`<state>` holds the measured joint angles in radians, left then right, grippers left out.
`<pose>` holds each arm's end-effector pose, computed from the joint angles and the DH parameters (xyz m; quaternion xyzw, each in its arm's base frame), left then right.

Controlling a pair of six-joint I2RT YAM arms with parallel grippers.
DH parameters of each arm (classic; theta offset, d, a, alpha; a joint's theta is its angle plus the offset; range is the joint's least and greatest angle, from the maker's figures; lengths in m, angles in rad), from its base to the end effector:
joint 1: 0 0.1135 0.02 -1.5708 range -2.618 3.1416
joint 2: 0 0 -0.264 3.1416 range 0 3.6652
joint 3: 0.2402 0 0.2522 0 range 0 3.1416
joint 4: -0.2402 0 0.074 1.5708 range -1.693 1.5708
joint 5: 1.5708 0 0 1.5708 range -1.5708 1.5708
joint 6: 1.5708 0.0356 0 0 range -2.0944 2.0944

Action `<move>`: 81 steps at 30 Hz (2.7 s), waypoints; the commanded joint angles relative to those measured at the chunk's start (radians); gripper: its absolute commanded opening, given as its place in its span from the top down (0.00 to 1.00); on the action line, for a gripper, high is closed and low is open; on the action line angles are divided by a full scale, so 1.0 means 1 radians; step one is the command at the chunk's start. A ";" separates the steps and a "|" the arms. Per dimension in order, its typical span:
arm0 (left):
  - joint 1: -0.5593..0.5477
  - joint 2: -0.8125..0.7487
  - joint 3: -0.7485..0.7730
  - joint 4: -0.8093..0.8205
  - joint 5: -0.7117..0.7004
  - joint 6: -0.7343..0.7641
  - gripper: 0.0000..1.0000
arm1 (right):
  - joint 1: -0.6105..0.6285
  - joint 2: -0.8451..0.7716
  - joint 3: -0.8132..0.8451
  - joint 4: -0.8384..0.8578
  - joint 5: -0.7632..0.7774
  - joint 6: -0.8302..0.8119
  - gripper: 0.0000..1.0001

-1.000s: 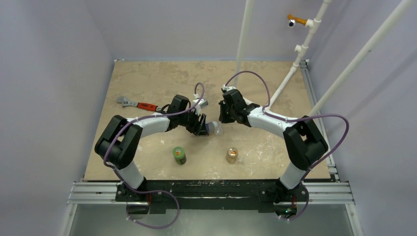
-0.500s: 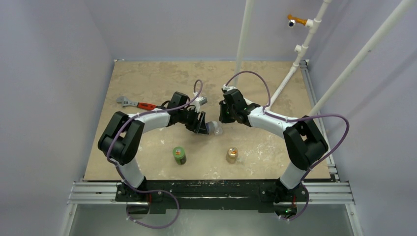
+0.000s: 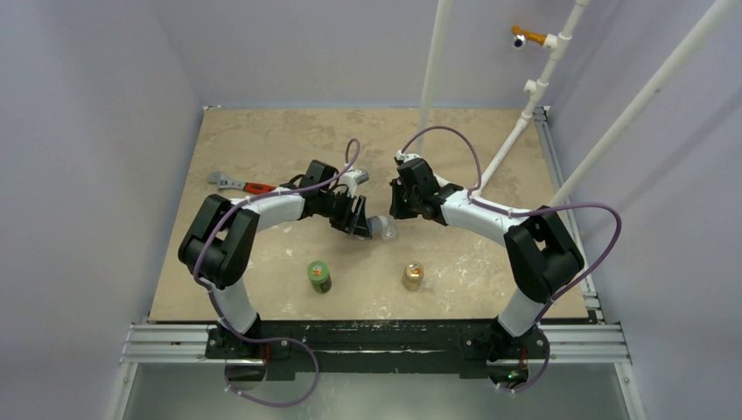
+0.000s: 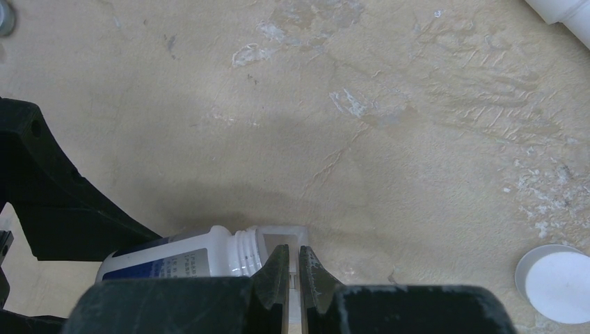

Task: Sort the pills into containers
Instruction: Pour the pill into the pill container.

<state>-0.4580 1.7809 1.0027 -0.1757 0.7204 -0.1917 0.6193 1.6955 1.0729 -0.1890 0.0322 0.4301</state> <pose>0.3035 -0.1758 0.1603 0.2244 0.8696 -0.4089 0.1621 0.2956 0.2093 0.2019 -0.0818 0.9251 0.1727 0.3282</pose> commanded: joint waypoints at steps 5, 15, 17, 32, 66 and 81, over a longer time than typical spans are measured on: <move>0.021 0.025 0.059 -0.065 0.032 -0.023 1.00 | -0.003 -0.009 -0.002 0.029 -0.018 0.009 1.00; 0.024 0.056 0.100 -0.124 0.053 -0.045 1.00 | -0.005 -0.007 -0.002 0.029 -0.021 0.009 1.00; 0.025 0.060 0.109 -0.137 0.055 -0.048 1.00 | -0.005 -0.006 -0.002 0.030 -0.023 0.009 1.00; 0.037 0.075 0.150 -0.197 0.079 -0.080 1.00 | -0.004 -0.002 0.002 0.028 -0.025 0.007 1.00; -0.067 -0.034 0.114 -0.220 -0.167 0.121 1.00 | -0.004 0.006 0.010 0.025 -0.023 0.006 1.00; -0.132 -0.087 0.073 -0.197 -0.302 0.187 1.00 | -0.007 0.010 0.011 0.024 -0.023 0.007 1.00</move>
<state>-0.5716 1.7390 1.0985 -0.3786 0.4755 -0.0402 0.6151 1.6978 1.0729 -0.1890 0.0082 0.4301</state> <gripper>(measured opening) 0.517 0.022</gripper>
